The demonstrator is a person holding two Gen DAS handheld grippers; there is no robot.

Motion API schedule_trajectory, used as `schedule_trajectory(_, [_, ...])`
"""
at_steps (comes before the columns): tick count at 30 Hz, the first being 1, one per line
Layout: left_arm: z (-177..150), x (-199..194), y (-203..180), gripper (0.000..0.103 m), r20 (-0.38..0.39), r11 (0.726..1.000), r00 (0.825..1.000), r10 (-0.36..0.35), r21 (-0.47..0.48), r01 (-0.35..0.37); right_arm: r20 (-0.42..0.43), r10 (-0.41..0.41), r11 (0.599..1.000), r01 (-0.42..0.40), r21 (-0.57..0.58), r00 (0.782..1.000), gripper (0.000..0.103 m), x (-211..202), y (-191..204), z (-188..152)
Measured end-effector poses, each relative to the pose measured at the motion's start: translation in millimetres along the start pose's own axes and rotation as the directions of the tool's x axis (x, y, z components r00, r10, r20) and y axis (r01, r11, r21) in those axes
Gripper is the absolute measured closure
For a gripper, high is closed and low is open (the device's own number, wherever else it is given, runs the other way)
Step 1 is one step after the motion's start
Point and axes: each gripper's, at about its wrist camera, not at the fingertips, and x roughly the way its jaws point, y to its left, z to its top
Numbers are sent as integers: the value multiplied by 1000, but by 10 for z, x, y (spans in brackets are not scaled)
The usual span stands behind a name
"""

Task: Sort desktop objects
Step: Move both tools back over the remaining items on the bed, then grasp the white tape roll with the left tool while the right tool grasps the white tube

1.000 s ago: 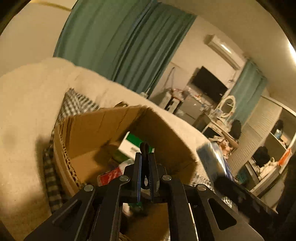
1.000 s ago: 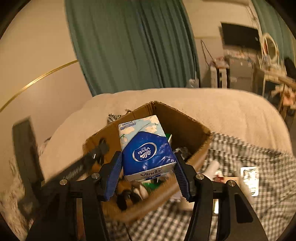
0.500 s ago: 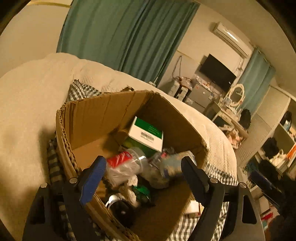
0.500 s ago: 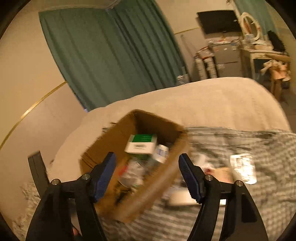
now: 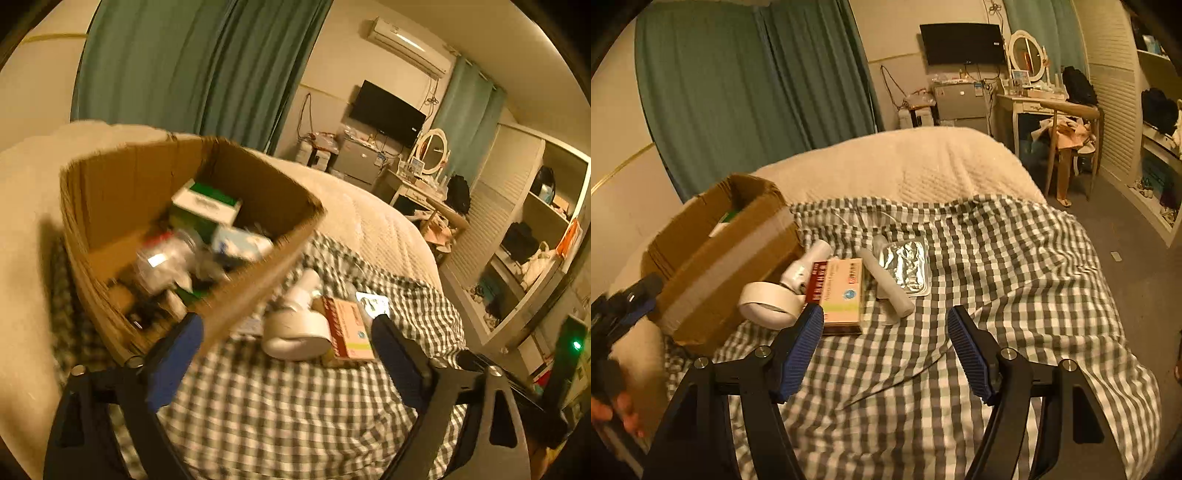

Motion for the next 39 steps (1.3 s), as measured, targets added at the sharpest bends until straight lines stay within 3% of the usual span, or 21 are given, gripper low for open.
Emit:
schedule_trajectory(5, [-267, 382, -215, 7, -116, 999, 993, 9, 40, -4, 3, 13, 997, -13, -72, 1000, 34, 356, 47, 77])
schedule_trajectory(8, [-370, 543, -241, 7, -111, 998, 993, -47, 43, 52, -46, -3, 994, -2, -113, 999, 37, 720, 40, -27])
schedule_trajectory(10, [-404, 661, -239, 7, -116, 998, 993, -12, 65, 20, -81, 1, 992, -11, -122, 997, 42, 897, 21, -58])
schedule_trajectory(18, [-438, 1087, -203, 7, -153, 987, 982, 113, 129, -94, -153, 31, 993, -48, -108, 988, 43, 1469, -84, -168])
schedule_trajectory(20, [-441, 1155, -200, 7, -147, 986, 981, 126, 130, -107, -167, 14, 992, -35, -123, 986, 48, 1549, -65, -185])
schedule_trajectory(21, [-435, 1182, -205, 7, -140, 985, 982, 129, 132, -111, -171, -8, 991, -15, -133, 985, 55, 1590, -49, -188])
schedule_trajectory(24, [-408, 1253, -253, 6, -108, 976, 981, 160, 168, -140, -173, -29, 989, 4, -147, 984, 77, 1601, -6, -179])
schedule_trajectory(28, [-391, 1318, -343, 1, -64, 954, 979, 195, 244, -174, -170, -42, 986, 13, -166, 985, 79, 1565, 25, -185])
schedule_trajectory(32, [-387, 1401, -451, 0, -93, 944, 973, 211, 276, -179, -173, -30, 990, 5, -143, 984, 79, 1475, 6, -165])
schedule_trajectory(35, [-400, 1357, -558, 0, -86, 948, 979, 184, 280, -154, -167, -32, 990, 8, -143, 985, 80, 1386, 41, -145])
schedule_trajectory(39, [-384, 1409, -701, 0, -77, 930, 972, 220, 318, -185, -158, -27, 990, 5, -139, 987, 82, 1304, 96, -114])
